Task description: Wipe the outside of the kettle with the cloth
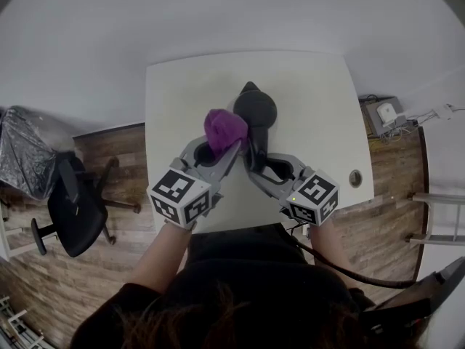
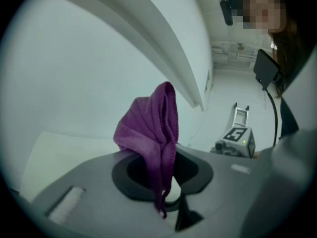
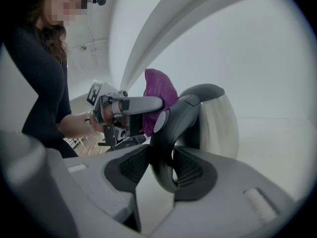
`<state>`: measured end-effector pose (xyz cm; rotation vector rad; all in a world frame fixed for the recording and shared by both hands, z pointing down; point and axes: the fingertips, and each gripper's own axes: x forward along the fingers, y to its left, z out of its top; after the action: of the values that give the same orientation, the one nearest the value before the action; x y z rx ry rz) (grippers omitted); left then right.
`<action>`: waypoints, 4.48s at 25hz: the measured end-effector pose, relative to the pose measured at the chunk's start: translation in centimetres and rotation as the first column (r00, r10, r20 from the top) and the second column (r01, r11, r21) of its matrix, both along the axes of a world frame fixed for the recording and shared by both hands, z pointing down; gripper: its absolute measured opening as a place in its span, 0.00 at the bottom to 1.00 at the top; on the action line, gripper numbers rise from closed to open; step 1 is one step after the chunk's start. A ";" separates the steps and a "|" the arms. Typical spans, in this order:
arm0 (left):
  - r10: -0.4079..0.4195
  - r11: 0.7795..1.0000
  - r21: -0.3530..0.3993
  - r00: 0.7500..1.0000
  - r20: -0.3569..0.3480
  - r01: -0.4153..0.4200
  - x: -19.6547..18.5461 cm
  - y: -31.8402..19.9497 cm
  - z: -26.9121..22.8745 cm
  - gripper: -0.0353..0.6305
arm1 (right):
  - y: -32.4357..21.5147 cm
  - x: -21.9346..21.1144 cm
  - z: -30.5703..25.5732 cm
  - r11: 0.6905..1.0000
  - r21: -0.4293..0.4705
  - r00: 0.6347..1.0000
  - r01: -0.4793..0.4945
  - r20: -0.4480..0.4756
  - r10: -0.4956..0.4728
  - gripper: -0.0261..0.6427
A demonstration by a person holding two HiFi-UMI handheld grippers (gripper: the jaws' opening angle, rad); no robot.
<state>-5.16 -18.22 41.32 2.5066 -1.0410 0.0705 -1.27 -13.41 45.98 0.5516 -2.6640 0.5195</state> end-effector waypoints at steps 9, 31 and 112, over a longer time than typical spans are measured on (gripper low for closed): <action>-0.005 0.976 -0.218 1.000 0.014 0.008 -0.2 1.9 8.2 0.17 | 0.0 0.1 0.0 1.000 0.004 1.000 0.005 0.000 -0.005 0.26; 0.030 0.959 -0.281 0.971 0.236 0.039 -1.6 0.0 17.7 0.17 | -0.2 0.2 0.1 1.000 0.002 1.000 -0.008 -0.001 0.008 0.26; -0.359 0.881 0.391 0.915 0.182 0.268 -8.7 36.3 -6.7 0.17 | 30.0 13.0 -12.7 0.642 0.492 0.791 -0.588 0.184 0.584 0.04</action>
<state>-13.86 18.08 34.61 2.6507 -1.6960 0.1097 11.69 16.63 33.24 1.6214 -2.5700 -0.0924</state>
